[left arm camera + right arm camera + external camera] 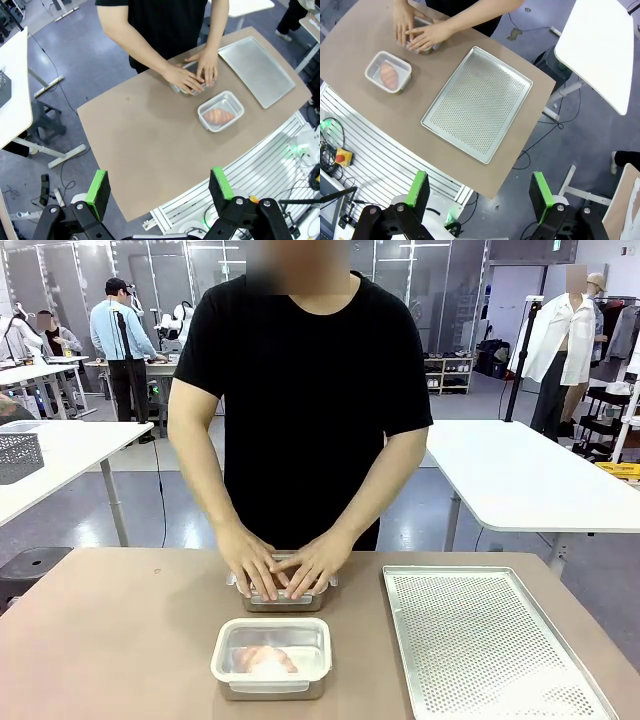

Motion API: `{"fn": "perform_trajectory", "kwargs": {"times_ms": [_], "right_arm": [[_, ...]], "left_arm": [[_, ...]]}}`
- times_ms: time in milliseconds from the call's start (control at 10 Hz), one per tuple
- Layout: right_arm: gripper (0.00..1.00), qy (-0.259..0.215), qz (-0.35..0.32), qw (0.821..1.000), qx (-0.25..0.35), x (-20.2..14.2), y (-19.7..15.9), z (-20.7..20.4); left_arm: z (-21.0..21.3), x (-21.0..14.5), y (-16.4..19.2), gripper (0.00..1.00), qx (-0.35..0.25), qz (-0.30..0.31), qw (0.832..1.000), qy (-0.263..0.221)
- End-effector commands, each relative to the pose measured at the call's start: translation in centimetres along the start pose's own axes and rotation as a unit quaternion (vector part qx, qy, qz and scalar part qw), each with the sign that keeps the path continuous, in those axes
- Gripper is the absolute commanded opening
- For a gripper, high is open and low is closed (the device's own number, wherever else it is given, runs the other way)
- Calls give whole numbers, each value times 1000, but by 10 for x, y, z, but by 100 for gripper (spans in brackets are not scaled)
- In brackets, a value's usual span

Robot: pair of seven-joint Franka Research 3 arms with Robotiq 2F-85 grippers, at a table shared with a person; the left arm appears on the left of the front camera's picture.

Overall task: Place the bread into the airtight container.
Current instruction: Pick up a Butter Roll and place it into an empty Airtight Container.

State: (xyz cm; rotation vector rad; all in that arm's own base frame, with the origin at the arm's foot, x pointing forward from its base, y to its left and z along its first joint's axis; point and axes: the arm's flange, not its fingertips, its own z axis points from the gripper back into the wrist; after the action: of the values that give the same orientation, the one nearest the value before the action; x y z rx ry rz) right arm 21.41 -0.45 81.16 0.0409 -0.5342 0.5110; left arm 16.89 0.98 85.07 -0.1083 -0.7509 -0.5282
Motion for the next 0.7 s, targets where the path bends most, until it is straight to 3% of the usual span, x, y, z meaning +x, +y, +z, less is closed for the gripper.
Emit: {"fn": "perform_trajectory", "kwargs": {"times_ms": [0,600], "right_arm": [[100,3,0,1000,1,-1,-1,-1],[100,3,0,1000,1,-1,-1,-1]], "left_arm": [[1,1,0,100,1,0,1000,0],[1,1,0,100,1,0,1000,0]]}}
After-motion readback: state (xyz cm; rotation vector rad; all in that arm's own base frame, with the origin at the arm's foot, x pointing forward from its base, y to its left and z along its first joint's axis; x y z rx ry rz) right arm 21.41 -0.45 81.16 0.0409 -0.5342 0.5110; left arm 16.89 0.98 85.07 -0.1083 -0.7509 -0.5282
